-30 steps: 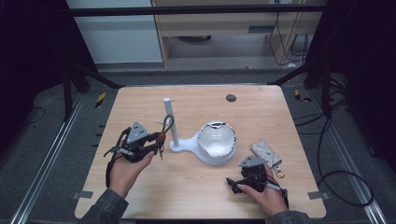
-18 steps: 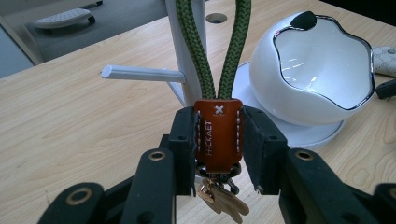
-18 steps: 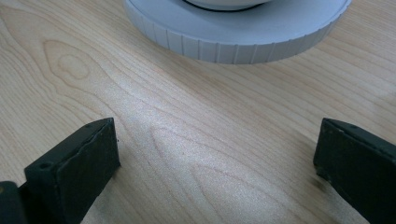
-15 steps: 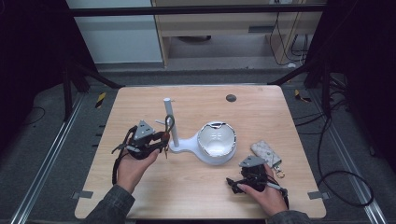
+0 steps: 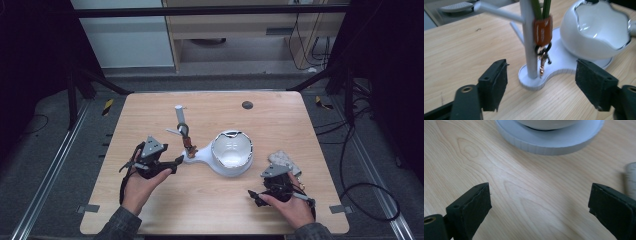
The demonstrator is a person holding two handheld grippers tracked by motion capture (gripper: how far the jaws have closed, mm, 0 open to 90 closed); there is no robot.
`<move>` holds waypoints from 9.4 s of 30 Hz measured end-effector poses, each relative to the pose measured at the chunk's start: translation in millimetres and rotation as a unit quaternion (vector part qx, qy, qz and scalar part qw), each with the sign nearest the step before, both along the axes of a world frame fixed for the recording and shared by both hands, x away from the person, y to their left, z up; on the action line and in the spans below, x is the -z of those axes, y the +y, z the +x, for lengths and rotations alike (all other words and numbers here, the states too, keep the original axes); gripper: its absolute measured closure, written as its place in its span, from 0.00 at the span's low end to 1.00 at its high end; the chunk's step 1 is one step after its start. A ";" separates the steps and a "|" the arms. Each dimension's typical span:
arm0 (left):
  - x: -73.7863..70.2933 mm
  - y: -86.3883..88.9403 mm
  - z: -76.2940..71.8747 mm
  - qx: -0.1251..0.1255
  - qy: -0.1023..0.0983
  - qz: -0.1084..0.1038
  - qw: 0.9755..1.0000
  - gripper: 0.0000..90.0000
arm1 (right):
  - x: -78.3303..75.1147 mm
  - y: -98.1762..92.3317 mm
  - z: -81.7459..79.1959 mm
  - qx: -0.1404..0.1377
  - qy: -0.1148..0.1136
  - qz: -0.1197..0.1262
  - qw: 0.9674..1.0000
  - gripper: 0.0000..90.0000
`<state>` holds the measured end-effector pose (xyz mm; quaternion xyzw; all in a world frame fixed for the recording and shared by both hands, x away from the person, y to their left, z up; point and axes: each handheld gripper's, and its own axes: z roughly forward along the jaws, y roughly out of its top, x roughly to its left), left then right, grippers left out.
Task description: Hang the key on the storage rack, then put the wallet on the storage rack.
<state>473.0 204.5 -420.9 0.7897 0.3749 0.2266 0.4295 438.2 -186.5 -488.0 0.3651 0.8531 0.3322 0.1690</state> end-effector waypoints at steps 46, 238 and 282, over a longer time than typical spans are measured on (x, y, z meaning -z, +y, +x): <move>84.2 49.4 20.7 -0.041 0.102 0.065 0.992 0.05 | -53.4 -79.3 35.5 0.106 0.096 -0.062 0.988 0.08; 87.9 48.6 20.2 -0.037 0.091 0.059 0.993 0.00 | -118.8 79.6 64.5 -0.098 0.080 -0.255 0.959 0.35; 87.8 47.6 20.2 -0.032 0.092 0.060 0.993 0.00 | -110.0 100.9 93.2 -0.100 0.103 -0.271 0.952 0.35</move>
